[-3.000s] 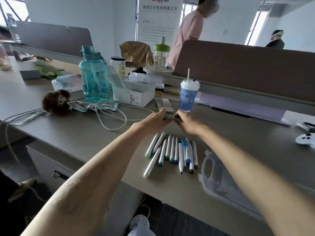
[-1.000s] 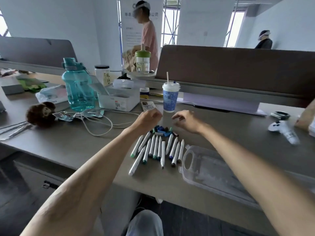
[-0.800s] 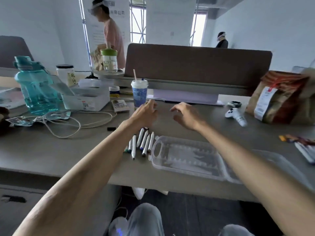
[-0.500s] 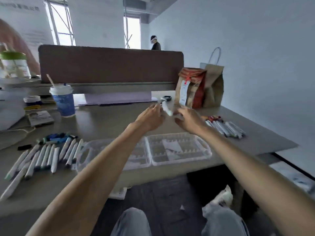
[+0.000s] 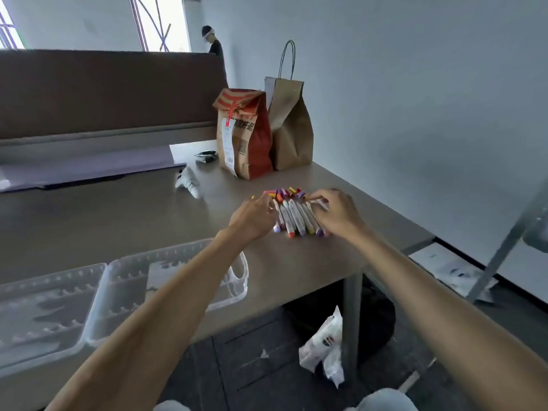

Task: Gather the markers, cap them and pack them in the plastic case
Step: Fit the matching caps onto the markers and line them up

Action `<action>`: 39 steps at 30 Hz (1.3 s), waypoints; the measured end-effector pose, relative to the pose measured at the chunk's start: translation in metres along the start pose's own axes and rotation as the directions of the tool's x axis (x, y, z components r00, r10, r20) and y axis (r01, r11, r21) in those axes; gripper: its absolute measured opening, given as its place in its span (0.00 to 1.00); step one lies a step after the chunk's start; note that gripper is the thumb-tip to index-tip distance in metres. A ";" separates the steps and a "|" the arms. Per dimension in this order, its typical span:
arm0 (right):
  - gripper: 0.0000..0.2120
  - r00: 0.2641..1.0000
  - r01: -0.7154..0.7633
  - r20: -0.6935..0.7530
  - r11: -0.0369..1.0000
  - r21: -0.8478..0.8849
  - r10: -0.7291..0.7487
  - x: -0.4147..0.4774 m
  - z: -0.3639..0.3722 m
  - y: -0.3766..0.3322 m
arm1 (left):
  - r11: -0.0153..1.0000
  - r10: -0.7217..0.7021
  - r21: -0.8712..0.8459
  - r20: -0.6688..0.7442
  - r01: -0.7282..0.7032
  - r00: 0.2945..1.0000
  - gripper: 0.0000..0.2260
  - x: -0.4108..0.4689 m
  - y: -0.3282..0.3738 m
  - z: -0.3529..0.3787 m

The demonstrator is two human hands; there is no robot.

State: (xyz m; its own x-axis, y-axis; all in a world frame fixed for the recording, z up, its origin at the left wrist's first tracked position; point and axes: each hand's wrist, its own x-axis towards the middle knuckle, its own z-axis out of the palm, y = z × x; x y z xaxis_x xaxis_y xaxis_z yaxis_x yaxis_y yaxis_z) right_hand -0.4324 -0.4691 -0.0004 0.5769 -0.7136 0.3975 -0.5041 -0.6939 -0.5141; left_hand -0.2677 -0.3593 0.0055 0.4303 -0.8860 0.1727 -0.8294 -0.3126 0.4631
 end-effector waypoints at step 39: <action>0.01 0.993 -0.056 0.119 0.933 0.355 0.014 0.030 0.012 0.067 | 0.988 0.136 -0.050 -0.148 -0.145 0.980 0.06 0.019 -0.017 0.021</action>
State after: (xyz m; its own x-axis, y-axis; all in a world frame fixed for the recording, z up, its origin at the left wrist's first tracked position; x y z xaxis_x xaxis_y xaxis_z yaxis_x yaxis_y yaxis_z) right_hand -0.4409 -0.5359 -0.0316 0.6421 -0.7068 0.2971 -0.2741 -0.5735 -0.7720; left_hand -0.2527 -0.3779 -0.0173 0.3611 -0.8599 0.3607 -0.8640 -0.1630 0.4763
